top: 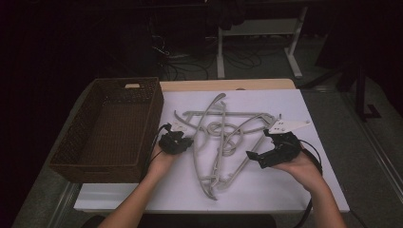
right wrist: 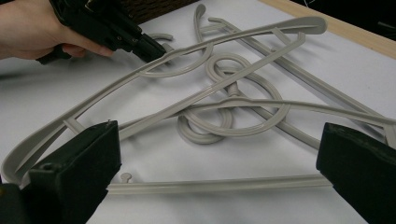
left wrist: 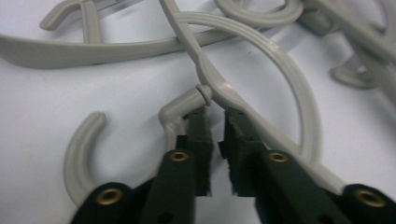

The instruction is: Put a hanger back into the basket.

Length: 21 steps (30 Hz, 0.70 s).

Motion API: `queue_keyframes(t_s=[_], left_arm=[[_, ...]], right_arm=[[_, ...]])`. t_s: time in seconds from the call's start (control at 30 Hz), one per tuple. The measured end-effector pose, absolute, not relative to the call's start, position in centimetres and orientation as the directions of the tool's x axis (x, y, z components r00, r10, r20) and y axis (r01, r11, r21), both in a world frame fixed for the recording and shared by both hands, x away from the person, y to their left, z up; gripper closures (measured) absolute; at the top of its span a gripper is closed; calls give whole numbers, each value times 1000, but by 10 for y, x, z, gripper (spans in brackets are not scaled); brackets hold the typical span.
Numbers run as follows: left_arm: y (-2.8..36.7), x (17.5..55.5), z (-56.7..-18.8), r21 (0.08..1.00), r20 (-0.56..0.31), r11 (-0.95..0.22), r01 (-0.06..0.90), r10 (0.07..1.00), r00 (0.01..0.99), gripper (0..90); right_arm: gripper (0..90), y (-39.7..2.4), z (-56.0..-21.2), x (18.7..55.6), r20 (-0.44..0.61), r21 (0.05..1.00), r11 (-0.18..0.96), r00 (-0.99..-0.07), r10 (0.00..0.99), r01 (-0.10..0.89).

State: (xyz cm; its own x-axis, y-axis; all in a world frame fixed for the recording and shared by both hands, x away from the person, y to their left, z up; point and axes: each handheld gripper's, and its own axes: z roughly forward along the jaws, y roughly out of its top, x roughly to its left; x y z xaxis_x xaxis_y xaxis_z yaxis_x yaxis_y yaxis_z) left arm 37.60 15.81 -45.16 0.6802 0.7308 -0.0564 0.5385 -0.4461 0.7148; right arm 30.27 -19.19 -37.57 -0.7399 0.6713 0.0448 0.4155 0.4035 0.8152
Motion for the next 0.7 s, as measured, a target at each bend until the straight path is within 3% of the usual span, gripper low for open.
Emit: queue_keyframes(t_s=[0.17,0.4,0.53,0.7], left_arm=[[161,365,-440,730,-88,-405,550,744,663,549],[163,348,-430,740,-168,-365,565,713,681,353],[161,343,-438,722,-209,-367,587,692,690,284],[150,340,-449,693,-200,-413,591,677,708,263]], right_arm=[[0,-192,-376,303,45,815,403,-740,671,416],[0,-189,-376,302,42,813,410,-743,667,414],[0,-189,-377,303,41,812,412,-744,667,414],[0,-187,-378,303,41,807,417,-745,666,417]])
